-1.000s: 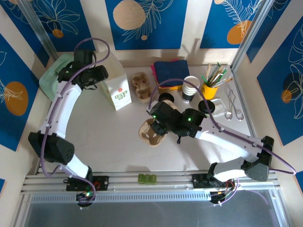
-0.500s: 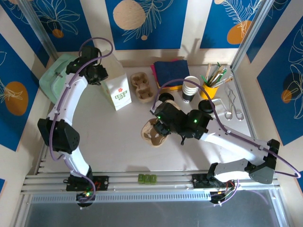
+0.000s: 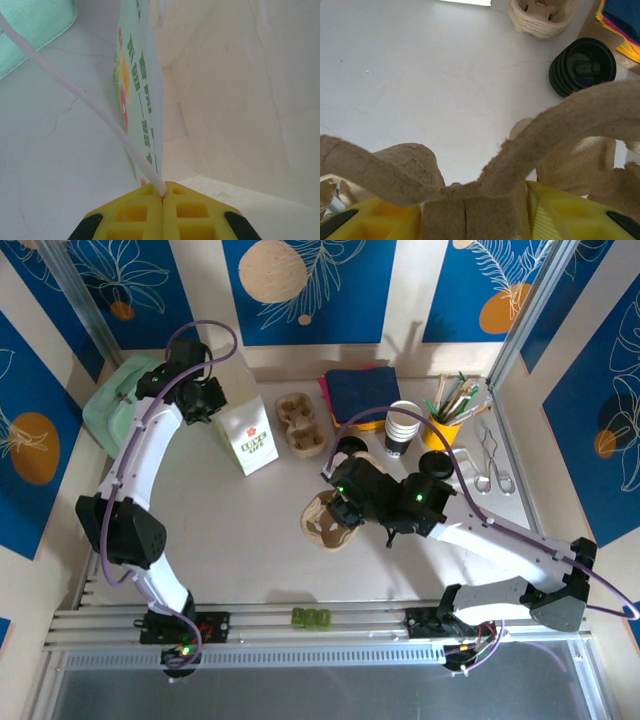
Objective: Pack the takeout coffee
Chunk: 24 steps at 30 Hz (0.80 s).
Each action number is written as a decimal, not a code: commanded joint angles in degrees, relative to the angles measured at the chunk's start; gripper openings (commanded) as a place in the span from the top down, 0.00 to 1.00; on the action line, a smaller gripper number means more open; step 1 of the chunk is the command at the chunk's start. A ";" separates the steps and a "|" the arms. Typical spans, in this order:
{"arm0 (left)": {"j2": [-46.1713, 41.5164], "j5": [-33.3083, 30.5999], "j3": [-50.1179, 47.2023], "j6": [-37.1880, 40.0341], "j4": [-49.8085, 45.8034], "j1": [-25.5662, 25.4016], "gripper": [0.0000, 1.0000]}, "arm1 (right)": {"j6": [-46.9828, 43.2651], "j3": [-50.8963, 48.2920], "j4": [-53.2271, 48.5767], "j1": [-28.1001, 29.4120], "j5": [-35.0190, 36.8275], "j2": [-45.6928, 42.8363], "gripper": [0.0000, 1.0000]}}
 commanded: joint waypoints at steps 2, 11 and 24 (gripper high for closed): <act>-6.30 3.30 -3.12 1.35 -3.19 0.59 1.00 | 1.02 1.90 -1.88 0.31 0.21 -0.60 0.53; -19.00 10.58 -12.83 3.92 -6.75 0.49 1.00 | 0.71 4.00 -2.35 -0.13 -0.21 -3.41 0.54; -33.63 25.17 -22.84 8.32 -7.38 -4.74 1.00 | -1.62 14.23 -9.48 -3.47 -0.78 -4.40 0.54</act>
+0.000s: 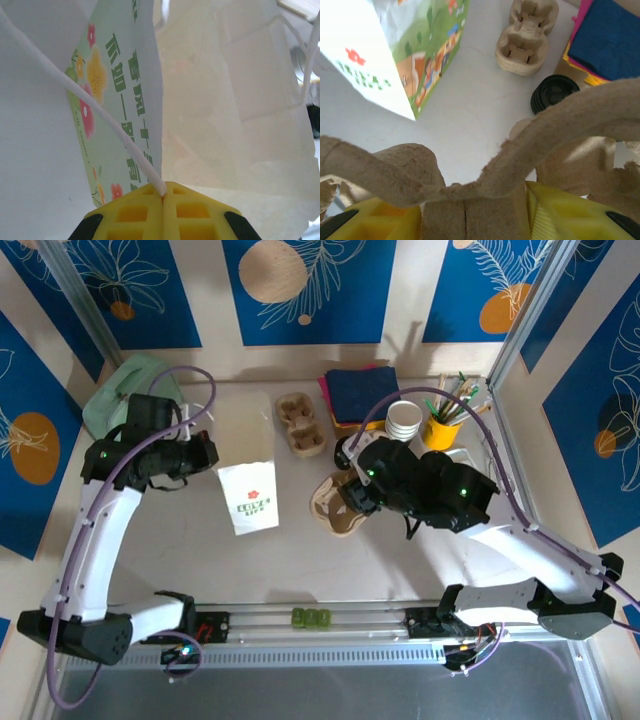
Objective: Pack the takeout coffee
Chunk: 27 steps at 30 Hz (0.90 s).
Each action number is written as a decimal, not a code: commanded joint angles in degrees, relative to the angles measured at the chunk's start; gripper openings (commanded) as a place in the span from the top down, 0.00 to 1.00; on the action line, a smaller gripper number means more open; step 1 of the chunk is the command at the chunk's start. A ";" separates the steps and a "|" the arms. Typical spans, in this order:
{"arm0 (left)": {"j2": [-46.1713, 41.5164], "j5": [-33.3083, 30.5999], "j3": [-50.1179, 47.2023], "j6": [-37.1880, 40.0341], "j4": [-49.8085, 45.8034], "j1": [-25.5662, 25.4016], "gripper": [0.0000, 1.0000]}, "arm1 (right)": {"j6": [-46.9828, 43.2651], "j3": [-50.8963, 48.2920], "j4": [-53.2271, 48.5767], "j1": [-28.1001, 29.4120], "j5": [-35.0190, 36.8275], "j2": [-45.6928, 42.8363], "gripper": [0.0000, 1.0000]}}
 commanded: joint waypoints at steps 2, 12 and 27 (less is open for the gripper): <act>-3.20 7.55 -2.16 3.41 1.08 -2.63 1.00 | -0.01 5.29 -5.13 -3.05 -3.43 -0.82 0.55; -3.38 13.22 -5.75 6.63 8.10 -10.85 1.00 | -0.69 14.80 -9.49 -9.51 -11.83 0.13 0.55; 4.85 18.68 -6.82 18.85 15.41 -20.87 1.00 | -2.42 29.44 -10.15 -17.57 -29.85 8.84 0.55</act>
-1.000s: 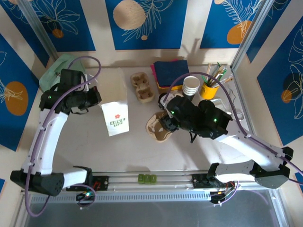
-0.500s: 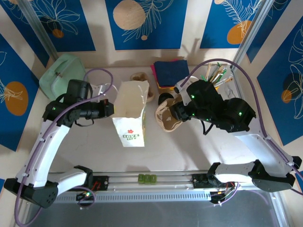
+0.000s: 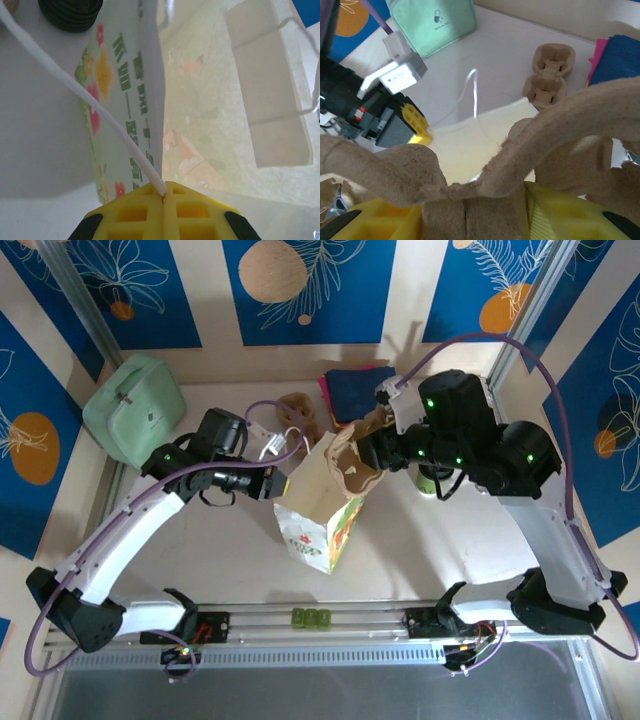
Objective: Pack the takeout coffee
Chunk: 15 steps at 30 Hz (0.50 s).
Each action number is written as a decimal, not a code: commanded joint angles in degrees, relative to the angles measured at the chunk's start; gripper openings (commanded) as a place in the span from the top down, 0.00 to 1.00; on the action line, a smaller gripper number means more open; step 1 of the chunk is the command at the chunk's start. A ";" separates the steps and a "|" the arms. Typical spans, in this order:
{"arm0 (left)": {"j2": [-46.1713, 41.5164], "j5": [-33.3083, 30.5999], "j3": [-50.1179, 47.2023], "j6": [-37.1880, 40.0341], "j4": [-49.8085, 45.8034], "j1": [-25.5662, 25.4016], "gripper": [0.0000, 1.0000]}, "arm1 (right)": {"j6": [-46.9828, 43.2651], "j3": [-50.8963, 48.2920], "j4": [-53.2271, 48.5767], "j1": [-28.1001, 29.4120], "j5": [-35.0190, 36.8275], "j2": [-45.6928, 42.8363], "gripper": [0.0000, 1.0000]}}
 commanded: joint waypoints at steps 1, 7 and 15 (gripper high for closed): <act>0.37 4.72 0.16 5.02 4.18 -0.31 1.00 | -0.63 2.17 0.23 -1.25 -7.57 1.94 0.55; 2.01 7.89 -0.11 6.81 7.04 -0.26 1.00 | -2.13 3.85 1.73 -2.77 -14.60 5.01 0.55; 2.67 9.87 -0.54 8.28 6.56 -0.28 1.00 | -3.92 3.27 3.06 -5.62 -22.20 7.39 0.55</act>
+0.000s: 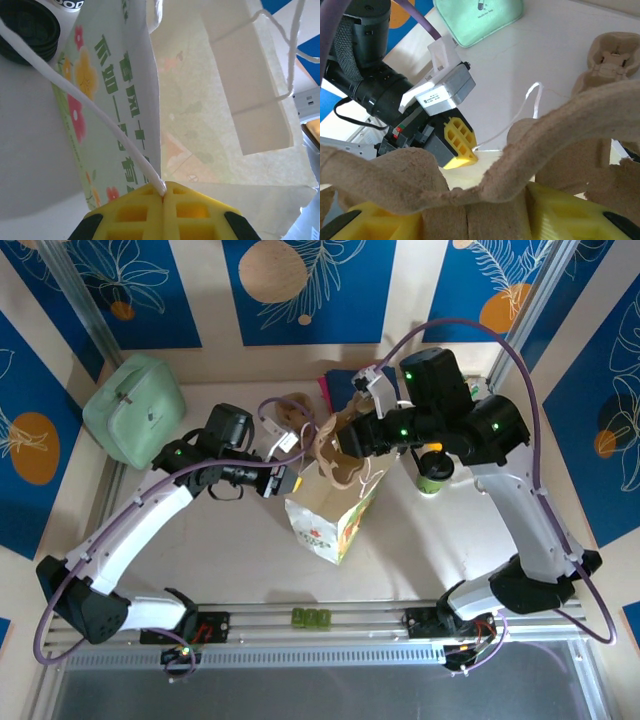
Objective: Pack the takeout coffee
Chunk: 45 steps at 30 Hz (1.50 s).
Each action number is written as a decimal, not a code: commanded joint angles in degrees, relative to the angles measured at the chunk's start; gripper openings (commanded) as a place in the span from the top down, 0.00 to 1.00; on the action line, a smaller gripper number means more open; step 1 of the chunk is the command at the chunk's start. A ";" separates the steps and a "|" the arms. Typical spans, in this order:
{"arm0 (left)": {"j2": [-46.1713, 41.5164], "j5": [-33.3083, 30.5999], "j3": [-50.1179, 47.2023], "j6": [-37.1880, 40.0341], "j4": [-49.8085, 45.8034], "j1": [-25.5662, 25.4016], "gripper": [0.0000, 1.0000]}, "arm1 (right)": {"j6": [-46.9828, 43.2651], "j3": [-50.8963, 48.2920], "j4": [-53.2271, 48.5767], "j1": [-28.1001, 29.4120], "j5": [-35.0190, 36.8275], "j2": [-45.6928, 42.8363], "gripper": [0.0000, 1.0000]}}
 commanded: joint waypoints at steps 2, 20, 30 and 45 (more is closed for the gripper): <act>-0.17 3.21 -0.63 2.32 1.08 -0.25 1.00 | -2.07 -1.17 2.83 -0.65 -6.19 -0.15 0.56; 0.05 3.02 -0.21 3.09 0.37 -0.30 1.00 | -4.90 -15.11 8.39 -2.23 -6.40 -2.90 0.58; 0.18 2.57 0.06 3.34 -0.31 -0.23 1.00 | -4.99 -20.94 9.02 -1.75 -4.36 -4.84 0.61; 0.79 3.34 0.80 3.58 -1.18 -0.27 1.00 | -5.58 -26.66 8.60 -1.71 -1.45 -6.85 0.62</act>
